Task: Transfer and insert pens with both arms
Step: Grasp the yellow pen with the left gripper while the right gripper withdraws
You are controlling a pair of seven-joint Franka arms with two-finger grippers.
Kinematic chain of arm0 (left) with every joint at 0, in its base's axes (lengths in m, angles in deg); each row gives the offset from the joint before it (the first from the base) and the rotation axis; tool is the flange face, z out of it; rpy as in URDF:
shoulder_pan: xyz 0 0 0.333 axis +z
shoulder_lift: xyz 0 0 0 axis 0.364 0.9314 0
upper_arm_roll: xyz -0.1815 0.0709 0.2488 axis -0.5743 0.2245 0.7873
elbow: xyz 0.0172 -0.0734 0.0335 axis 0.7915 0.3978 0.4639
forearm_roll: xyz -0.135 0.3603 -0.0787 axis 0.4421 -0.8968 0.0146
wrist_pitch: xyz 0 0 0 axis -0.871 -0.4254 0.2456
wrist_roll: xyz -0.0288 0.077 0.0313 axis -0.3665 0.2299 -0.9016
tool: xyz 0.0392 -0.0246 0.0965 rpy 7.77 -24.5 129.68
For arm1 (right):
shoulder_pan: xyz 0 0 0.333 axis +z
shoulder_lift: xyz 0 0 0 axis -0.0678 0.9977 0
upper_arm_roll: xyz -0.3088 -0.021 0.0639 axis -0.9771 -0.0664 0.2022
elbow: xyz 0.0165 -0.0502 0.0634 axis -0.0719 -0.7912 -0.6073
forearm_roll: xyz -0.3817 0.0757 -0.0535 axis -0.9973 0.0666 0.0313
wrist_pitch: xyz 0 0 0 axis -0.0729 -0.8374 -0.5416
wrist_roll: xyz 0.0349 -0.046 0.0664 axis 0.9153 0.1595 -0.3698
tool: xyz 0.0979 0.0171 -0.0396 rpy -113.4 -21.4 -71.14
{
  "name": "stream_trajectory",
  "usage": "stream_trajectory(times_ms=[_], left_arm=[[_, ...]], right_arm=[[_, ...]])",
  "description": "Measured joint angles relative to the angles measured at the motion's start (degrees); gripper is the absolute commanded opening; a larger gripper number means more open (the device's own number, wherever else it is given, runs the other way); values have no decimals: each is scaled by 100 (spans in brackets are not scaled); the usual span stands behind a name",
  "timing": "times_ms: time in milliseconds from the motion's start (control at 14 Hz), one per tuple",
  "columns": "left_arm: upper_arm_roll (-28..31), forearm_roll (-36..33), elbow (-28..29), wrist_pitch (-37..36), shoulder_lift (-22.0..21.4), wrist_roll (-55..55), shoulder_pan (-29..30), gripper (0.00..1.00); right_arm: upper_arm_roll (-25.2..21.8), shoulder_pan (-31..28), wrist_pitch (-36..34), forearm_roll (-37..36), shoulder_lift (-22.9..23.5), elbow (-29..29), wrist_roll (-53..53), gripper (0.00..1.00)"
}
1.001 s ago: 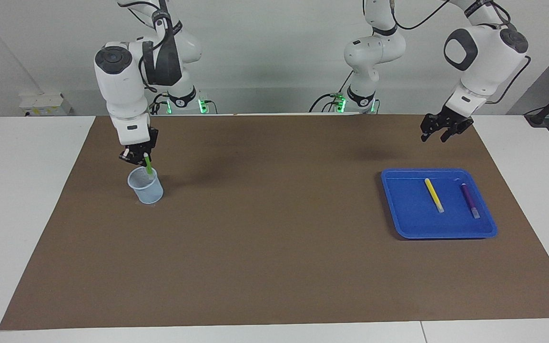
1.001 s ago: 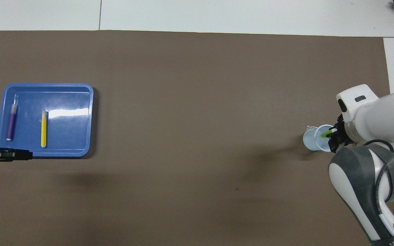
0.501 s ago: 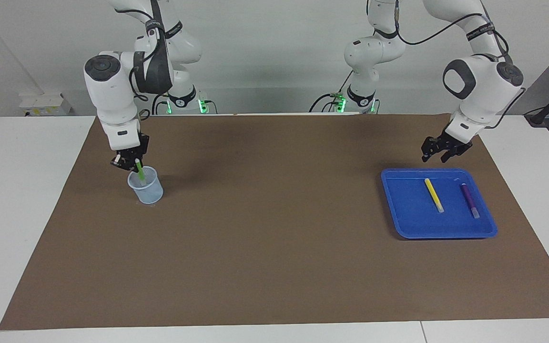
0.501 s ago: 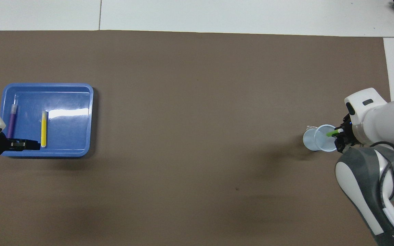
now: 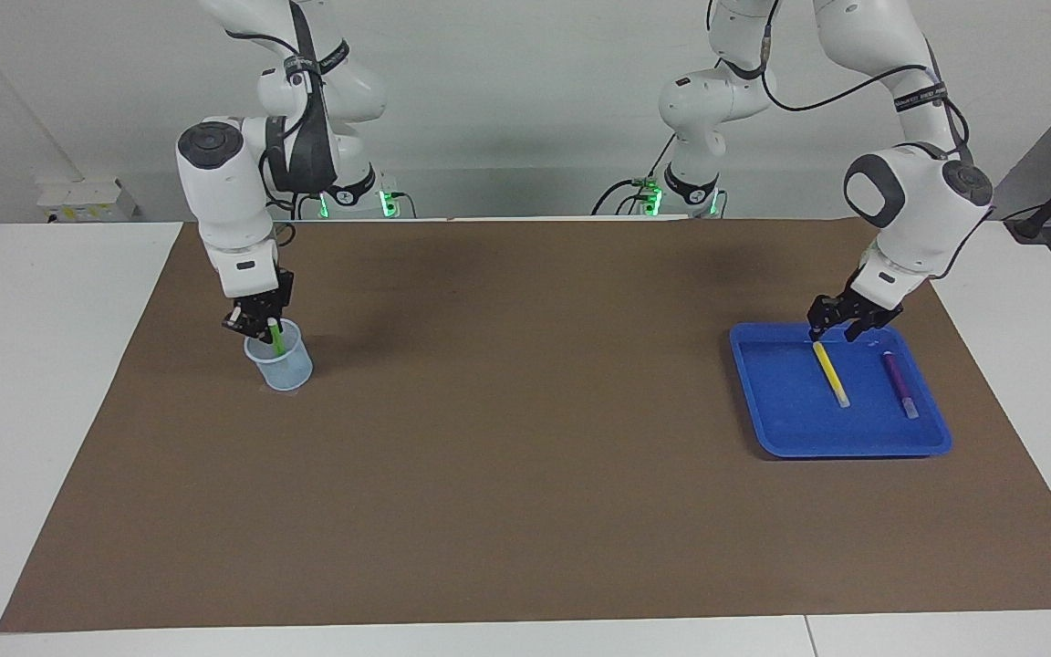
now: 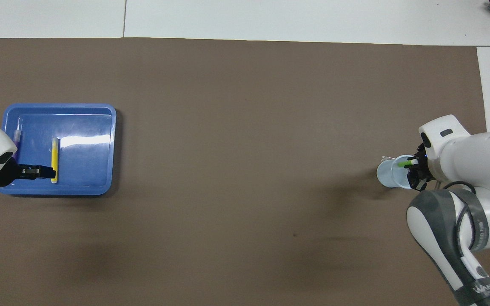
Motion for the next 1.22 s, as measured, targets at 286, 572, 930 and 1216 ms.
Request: stream_trajectory(times_ms=[286,572,930,1216], left_arm=[[1,0,-354,222,488,0,47,65],[8,0,-423,709,923,0,98,66],[-4,0,-432,909,1092,-1,105,56],[-2,-21,-442,1086,1178,-2,114,0]], right_arm=[[82,104,-306,0,-25,245,0,100],[101,524,-822,218,-63,631,189,100],[109,846,-1405,1513,-69,871,1409,100],[124,1244,-1527,2144,-70,931,2540,100]])
